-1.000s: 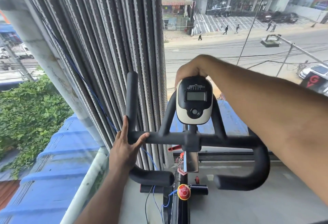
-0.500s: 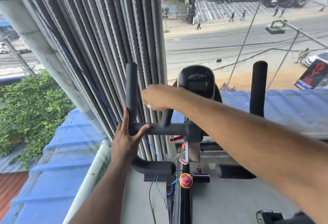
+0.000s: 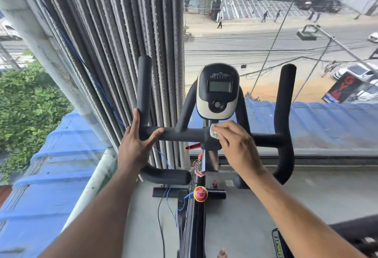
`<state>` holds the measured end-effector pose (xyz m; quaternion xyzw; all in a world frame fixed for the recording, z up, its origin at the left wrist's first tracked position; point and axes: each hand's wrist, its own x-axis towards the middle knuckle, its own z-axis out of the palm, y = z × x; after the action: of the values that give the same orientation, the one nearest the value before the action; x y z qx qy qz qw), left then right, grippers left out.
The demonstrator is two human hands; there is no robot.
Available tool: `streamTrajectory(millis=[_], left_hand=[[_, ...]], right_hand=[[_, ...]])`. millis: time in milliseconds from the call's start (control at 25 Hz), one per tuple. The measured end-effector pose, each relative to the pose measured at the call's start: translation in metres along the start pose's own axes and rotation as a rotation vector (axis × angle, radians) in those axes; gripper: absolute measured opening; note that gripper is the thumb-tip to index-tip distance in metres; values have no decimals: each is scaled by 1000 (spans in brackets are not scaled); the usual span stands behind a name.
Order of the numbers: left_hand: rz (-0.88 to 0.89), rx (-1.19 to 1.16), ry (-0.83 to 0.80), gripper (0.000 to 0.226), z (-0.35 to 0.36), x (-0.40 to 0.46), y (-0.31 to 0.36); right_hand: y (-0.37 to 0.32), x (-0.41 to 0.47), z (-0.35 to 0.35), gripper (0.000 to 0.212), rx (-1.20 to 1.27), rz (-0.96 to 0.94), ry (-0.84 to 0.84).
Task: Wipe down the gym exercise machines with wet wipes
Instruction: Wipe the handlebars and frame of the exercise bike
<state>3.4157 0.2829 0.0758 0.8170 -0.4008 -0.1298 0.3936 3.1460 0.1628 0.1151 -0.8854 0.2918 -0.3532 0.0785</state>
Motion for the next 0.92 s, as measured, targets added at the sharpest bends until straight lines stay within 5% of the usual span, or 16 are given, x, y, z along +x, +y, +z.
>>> streamTrajectory(millis=[200, 400, 560, 760, 920], left_hand=[[-4, -8, -5, 102, 1, -2, 3], [-4, 6, 6, 101, 1, -1, 3], [-5, -28, 5, 102, -1, -2, 0], [-12, -37, 7, 100, 1, 0, -2], [-18, -58, 0, 100, -2, -3, 0]], right_hand=[[24, -10, -18, 34, -53, -302, -212], [12, 8, 3, 21, -39, -330, -161], [-6, -12, 18, 15, -30, -516, -336], [15, -7, -18, 18, -63, -446, -186], [5, 8, 6, 37, -116, -391, -272]])
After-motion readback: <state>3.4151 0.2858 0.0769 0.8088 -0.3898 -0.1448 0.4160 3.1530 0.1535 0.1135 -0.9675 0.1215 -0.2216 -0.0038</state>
